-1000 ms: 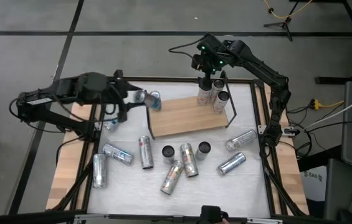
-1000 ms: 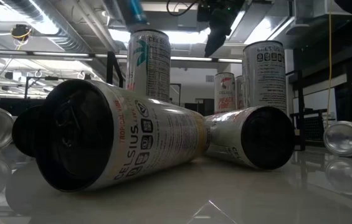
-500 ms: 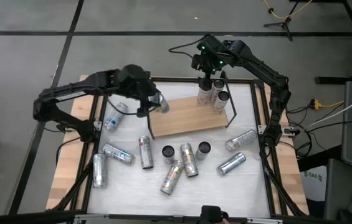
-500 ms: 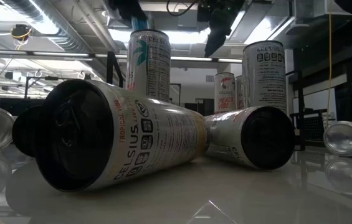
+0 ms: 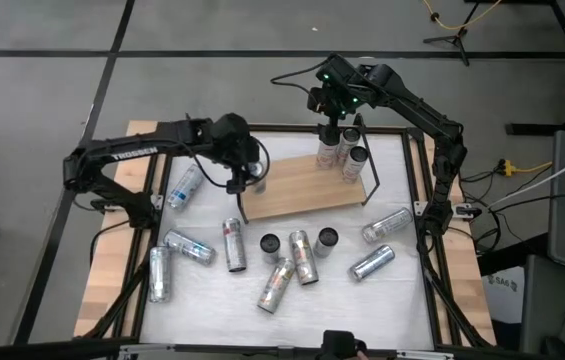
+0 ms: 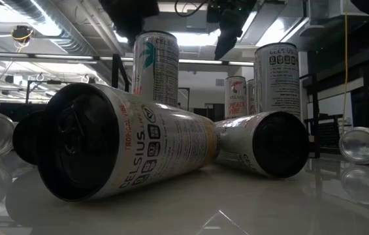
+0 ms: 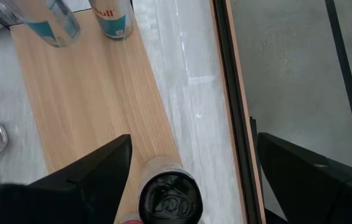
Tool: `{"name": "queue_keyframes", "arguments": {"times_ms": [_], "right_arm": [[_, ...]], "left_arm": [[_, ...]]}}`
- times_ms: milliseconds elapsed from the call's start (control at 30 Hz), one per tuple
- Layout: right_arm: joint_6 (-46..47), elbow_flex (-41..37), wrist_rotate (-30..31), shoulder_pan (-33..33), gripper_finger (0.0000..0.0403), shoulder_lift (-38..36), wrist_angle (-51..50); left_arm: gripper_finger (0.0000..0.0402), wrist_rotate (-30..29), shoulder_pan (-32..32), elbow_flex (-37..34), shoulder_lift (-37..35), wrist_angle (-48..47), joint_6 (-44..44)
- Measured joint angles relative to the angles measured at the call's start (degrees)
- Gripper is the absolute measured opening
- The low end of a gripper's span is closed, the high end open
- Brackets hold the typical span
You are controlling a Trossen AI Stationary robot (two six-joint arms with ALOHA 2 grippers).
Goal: Place canned beverage on shelf
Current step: Put the blue soda can on the shelf aligned with the other blue soda can
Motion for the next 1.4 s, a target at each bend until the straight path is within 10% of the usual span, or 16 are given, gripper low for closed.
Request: {"name": "queue_keyframes", "arguments": {"times_ms": [1400], "right_arm": [[0.00, 0.00, -0.02, 0.01, 0.0340, 0.00, 0.01]], "left_arm": [[0.0257, -6.13, -0.20, -5.76, -0.09, 2.57, -0.01]]}}
